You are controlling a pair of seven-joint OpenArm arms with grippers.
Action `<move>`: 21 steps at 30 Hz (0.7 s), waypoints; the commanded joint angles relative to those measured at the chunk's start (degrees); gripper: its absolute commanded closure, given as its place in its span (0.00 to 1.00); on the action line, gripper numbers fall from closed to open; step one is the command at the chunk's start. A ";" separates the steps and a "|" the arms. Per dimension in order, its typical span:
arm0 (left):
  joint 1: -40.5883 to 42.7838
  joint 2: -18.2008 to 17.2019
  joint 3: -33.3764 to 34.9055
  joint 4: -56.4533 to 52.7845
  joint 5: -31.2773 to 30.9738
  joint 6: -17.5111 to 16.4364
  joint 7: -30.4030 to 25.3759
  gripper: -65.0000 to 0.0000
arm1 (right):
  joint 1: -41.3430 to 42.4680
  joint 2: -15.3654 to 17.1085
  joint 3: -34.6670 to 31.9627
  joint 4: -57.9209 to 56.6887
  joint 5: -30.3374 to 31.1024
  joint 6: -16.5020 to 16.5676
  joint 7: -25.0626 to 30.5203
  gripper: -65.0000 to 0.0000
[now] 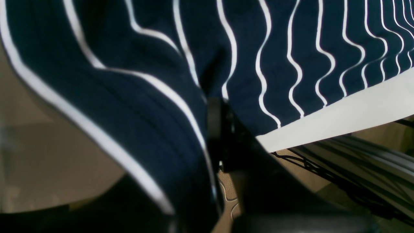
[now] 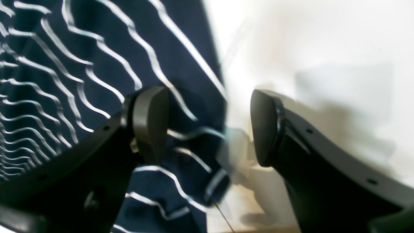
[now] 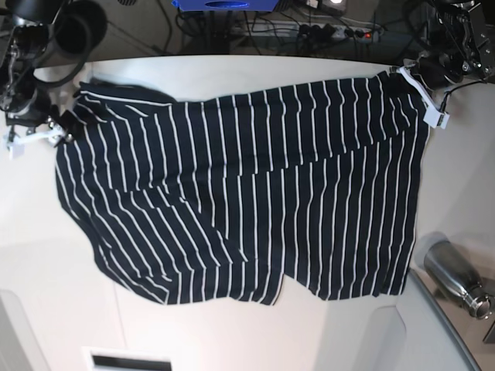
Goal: Layout the t-shirt on the table in an organized manner, then fold the t-shirt properly
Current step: 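Regrasp the shirt corner with the right gripper and lift both edges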
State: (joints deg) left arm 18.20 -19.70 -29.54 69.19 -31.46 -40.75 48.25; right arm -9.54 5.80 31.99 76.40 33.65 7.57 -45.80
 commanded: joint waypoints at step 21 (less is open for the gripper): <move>0.31 -1.53 -0.31 0.13 1.88 0.75 1.20 1.00 | 0.35 0.48 -4.52 0.21 0.68 0.29 0.04 0.82</move>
State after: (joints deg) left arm 18.24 -20.32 -29.58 69.12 -31.31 -40.73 48.25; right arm -9.41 5.54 26.98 75.99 34.17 7.79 -46.39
